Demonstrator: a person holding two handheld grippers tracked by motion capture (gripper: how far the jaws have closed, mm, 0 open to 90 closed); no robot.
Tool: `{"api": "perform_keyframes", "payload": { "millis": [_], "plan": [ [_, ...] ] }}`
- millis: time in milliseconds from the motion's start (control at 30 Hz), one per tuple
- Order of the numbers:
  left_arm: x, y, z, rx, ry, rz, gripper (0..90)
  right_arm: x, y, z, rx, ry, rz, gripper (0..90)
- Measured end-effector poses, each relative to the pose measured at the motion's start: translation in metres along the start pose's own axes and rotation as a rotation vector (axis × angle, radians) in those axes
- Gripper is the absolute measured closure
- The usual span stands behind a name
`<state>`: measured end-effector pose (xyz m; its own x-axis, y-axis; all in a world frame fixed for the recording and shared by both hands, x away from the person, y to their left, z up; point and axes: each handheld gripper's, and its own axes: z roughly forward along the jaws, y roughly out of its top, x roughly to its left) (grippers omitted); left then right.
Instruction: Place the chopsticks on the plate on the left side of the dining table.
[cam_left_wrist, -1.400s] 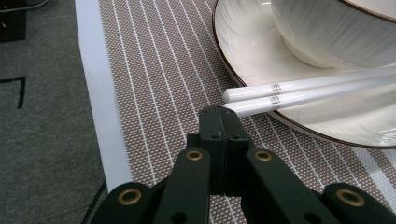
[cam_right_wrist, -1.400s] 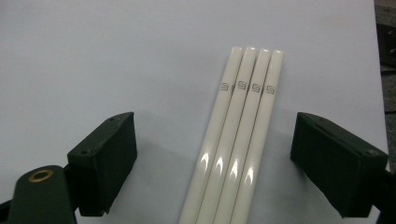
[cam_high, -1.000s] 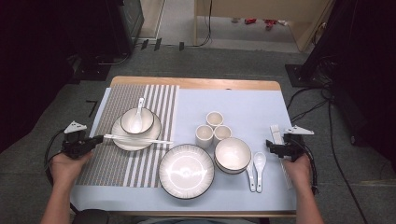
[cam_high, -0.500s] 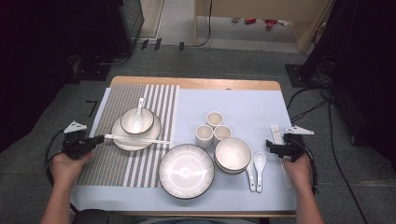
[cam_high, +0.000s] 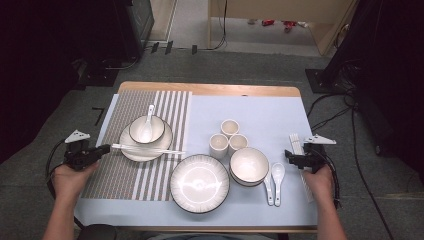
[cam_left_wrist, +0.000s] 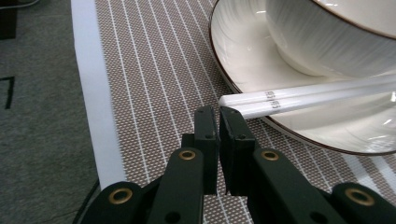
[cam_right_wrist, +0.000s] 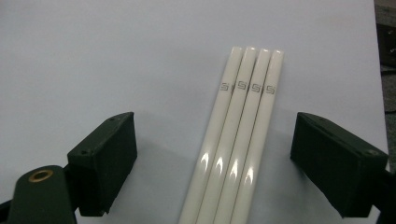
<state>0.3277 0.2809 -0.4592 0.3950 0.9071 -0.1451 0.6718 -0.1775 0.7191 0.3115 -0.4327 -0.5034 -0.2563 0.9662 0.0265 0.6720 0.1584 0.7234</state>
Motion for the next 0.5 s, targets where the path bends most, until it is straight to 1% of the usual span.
{"api": "perform_keyframes", "payload": {
  "millis": [233,500],
  "plan": [
    [-0.001,0.002,-0.006,-0.019,-0.021,-0.006,84.8,0.0,0.0,0.0,0.0,0.0,0.0,14.2],
    [-0.005,0.005,-0.011,-0.009,-0.041,0.001,78.6,0.0,0.0,0.0,0.0,0.0,0.0,14.2]
  ]
}}
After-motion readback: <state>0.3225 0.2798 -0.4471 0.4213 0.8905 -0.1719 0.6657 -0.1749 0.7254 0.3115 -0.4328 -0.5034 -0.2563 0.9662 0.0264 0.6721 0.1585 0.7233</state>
